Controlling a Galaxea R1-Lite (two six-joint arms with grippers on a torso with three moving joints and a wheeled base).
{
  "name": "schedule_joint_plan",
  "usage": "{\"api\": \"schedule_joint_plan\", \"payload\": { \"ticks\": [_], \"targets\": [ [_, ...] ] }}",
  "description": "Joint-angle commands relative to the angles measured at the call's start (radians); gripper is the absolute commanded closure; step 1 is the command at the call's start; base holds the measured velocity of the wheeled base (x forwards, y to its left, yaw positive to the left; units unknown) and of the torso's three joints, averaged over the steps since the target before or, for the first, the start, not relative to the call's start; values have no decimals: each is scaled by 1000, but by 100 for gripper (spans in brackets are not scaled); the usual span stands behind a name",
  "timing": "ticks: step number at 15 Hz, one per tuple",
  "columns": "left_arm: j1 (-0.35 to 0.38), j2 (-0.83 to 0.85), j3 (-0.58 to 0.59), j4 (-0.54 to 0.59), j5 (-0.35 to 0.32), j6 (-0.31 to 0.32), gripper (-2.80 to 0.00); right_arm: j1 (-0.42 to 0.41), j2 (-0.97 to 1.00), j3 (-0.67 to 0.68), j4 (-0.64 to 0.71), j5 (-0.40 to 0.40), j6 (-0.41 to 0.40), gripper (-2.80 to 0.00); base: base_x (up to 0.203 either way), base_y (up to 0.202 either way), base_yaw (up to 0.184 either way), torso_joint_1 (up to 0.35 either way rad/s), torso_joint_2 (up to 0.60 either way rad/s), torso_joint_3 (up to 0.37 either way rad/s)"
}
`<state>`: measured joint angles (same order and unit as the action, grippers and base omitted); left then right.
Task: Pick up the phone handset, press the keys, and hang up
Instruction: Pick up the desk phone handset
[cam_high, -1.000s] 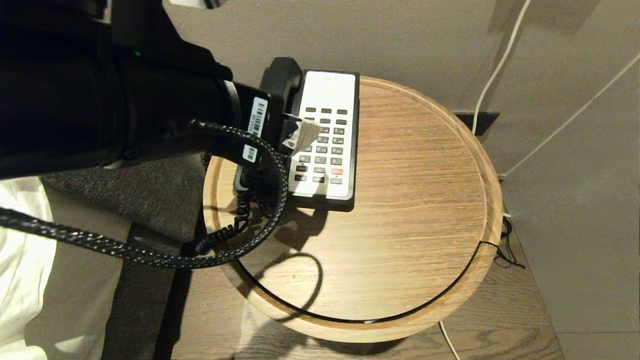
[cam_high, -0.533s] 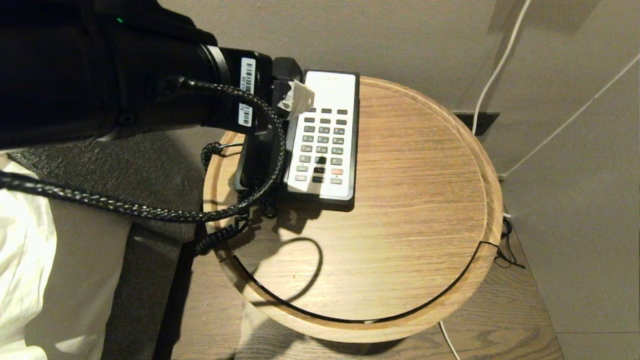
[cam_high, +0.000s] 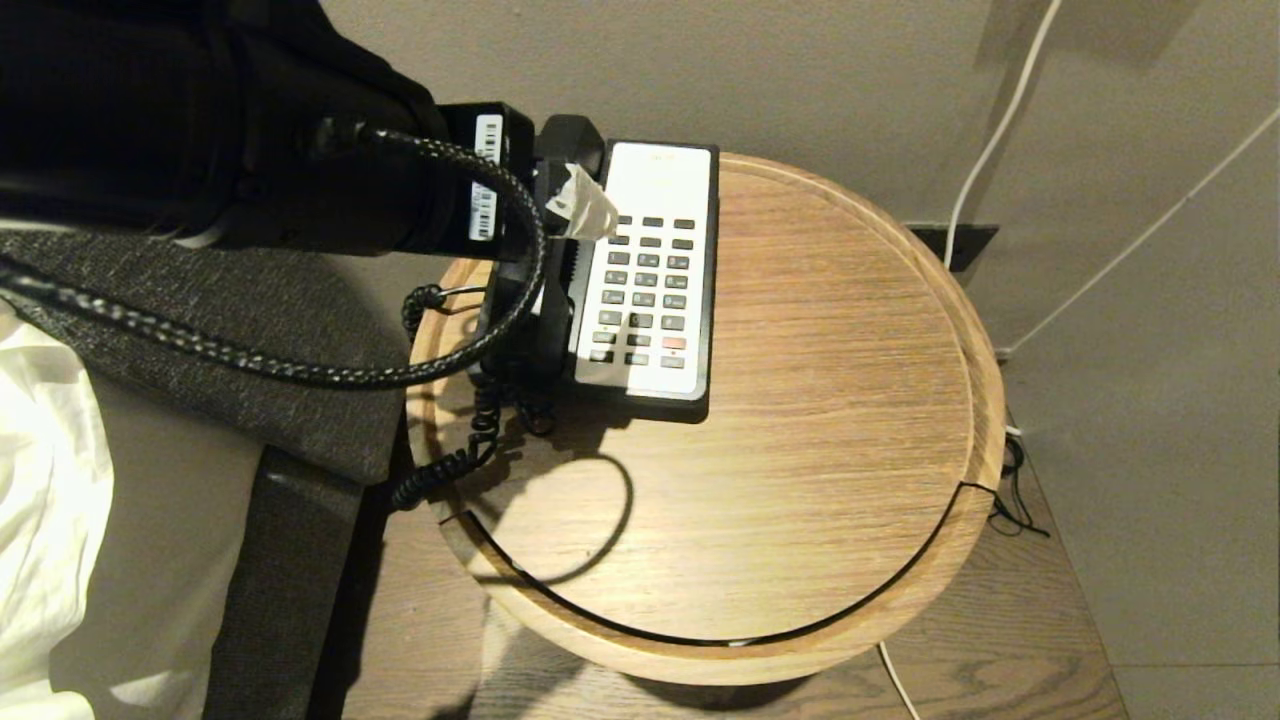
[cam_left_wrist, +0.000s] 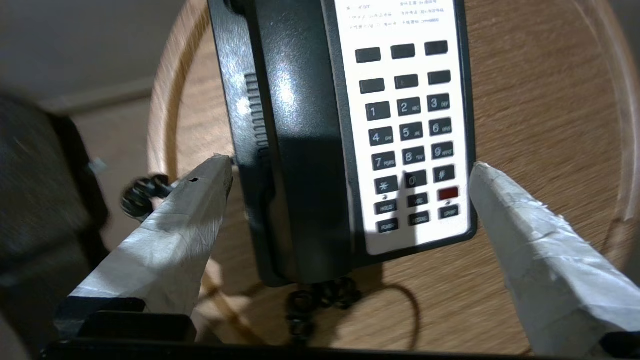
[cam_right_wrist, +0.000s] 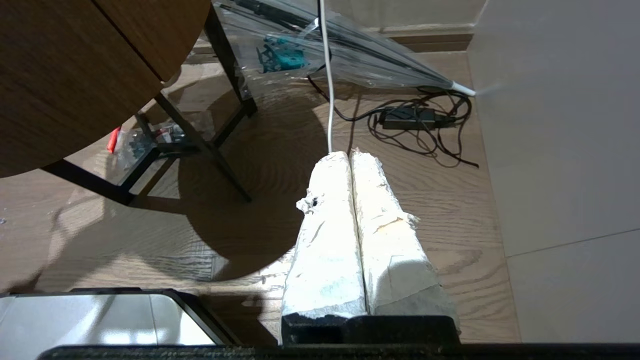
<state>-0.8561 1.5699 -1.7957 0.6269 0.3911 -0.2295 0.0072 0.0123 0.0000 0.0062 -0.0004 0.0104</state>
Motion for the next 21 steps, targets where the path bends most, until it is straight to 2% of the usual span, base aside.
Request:
{"api": "schedule_joint_plan", "payload": {
  "ticks": [1, 3, 5, 7, 9, 11, 16, 18, 21],
  "targets": [
    [8, 80, -66, 64, -1, -39, -280, 0, 0, 0, 0, -1, 0, 0, 0, 0, 0, 0, 0, 0],
    [12, 124, -101, 84, 4, -43, -280, 0, 0, 0, 0, 0, 0, 0, 0, 0, 0, 0, 0, 0],
    [55, 160, -127, 127, 33, -25, -280, 0, 0, 0, 0, -1, 0, 0, 0, 0, 0, 0, 0, 0],
    [73, 159, -128, 132, 58, 25, -280, 0, 0, 0, 0, 0, 0, 0, 0, 0, 0, 0, 0, 0],
    [104, 150, -128, 124, 66, 105, -280, 0, 0, 0, 0, 0, 0, 0, 0, 0, 0, 0, 0, 0],
    [107, 144, -132, 69, 80, 125, -280, 0, 0, 0, 0, -1, 0, 0, 0, 0, 0, 0, 0, 0],
    [106, 136, -128, 94, 75, 86, -280, 0, 0, 0, 0, 0, 0, 0, 0, 0, 0, 0, 0, 0],
    [105, 136, -132, 127, 63, 57, -280, 0, 0, 0, 0, 0, 0, 0, 0, 0, 0, 0, 0, 0],
    [100, 141, -131, 117, 52, 2, -280, 0, 0, 0, 0, 0, 0, 0, 0, 0, 0, 0, 0, 0]
  ]
}}
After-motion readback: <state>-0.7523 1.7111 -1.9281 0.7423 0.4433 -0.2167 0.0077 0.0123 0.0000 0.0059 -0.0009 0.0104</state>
